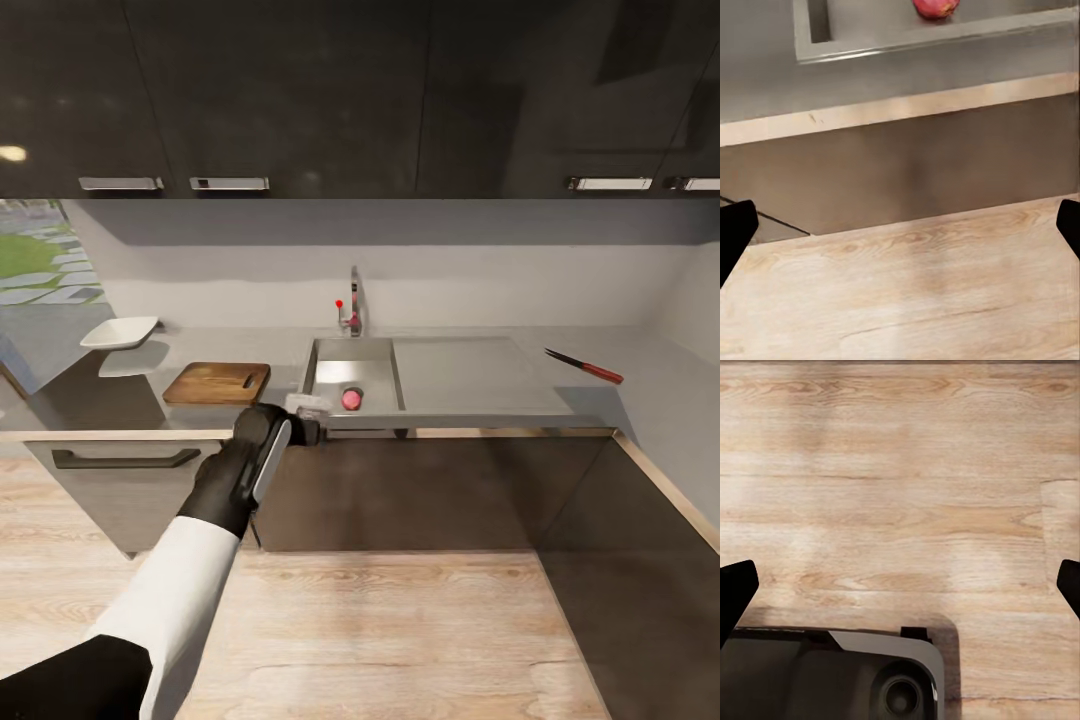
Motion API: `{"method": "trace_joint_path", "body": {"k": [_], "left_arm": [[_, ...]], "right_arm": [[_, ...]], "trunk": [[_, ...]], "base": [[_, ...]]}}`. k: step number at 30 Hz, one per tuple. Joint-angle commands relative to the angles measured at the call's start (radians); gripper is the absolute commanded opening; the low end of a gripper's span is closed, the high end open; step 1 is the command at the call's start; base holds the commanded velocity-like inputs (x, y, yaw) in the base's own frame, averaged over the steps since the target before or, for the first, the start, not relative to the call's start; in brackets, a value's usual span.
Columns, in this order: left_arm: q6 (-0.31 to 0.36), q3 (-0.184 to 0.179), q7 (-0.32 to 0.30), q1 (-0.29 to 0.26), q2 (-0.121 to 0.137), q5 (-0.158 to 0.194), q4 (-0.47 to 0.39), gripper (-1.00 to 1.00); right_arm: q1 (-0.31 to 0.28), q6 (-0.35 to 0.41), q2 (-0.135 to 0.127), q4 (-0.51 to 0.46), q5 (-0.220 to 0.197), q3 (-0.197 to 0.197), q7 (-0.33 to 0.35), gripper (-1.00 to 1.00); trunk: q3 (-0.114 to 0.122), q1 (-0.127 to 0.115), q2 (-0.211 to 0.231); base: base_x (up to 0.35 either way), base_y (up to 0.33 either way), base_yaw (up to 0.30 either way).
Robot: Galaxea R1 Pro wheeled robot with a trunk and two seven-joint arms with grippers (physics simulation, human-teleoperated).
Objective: In the kitchen, take the Vidalia onion out of the sink, dice it on the chopping board with the paring knife, put the diced onion into the bowl on the countertop, then place both the paring knife and the chopping board into the sink.
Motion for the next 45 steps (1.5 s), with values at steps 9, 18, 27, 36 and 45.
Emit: {"method": "trace_joint_path", "body": {"k": [9, 18, 27, 36, 45], "left_arm": [[0.003, -0.001, 0.004, -0.264, -0.004, 0.105, 0.266, 1.0], [-0.12, -0.002, 0.009, -0.449, -0.008, 0.242, 0.529, 1.0], [-0.162, -0.005, 0.0, -0.464, -0.007, 0.254, 0.634, 1.0], [-0.174, -0.006, -0.005, -0.464, -0.006, 0.254, 0.64, 1.0], [-0.197, -0.006, -0.005, -0.46, -0.003, 0.254, 0.637, 1.0]], "right_arm": [[0.0, -0.001, 0.001, 0.002, -0.008, 0.006, -0.004, 1.0], [0.0, -0.001, 0.001, 0.002, -0.01, 0.005, -0.007, 1.0], [0.0, -0.001, -0.002, 0.002, -0.01, 0.005, -0.008, 1.0], [0.0, -0.002, -0.005, 0.0, -0.02, 0.004, -0.009, 1.0], [0.0, -0.003, -0.008, 0.0, -0.095, 0.004, -0.007, 1.0]], "trunk": [[-0.002, 0.001, -0.002], [-0.002, 0.001, -0.002], [-0.002, 0.001, -0.002], [-0.002, 0.001, -0.002], [-0.002, 0.001, -0.002]], "base": [[0.0, 0.0, 0.0], [0.0, 0.0, 0.0], [0.0, 0.0, 0.0], [0.0, 0.0, 0.0], [0.019, -0.007, 0.0]]}}
